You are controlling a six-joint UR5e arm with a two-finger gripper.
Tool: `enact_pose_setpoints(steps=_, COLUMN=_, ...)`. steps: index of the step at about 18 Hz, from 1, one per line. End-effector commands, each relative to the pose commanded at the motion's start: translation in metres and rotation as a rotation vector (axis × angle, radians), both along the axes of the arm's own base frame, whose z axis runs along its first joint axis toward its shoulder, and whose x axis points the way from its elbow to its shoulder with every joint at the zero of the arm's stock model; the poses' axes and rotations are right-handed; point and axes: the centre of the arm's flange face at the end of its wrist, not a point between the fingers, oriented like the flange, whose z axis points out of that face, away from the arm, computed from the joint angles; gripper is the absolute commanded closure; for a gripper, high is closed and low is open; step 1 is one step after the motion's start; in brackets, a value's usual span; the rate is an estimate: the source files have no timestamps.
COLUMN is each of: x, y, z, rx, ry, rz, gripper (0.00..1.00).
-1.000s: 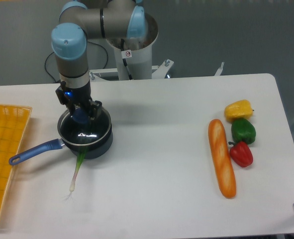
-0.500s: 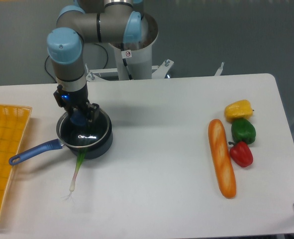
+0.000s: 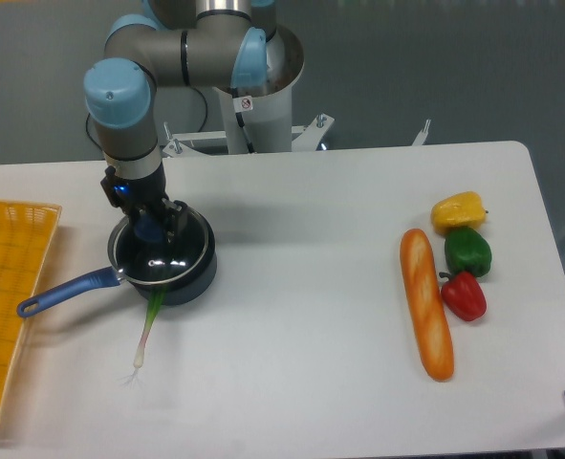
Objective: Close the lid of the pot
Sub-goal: 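Press and settle the lid on the saucepan, then open the gripper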
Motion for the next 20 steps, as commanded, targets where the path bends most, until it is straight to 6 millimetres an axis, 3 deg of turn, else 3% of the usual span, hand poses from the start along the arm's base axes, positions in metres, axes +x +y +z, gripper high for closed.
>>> enact_pose_setpoints(steps=20, x=-0.0001, y=0.0040, z=-0.0089, rx=-0.030, ry=0.034, rz=-0.007, gripper=0.59)
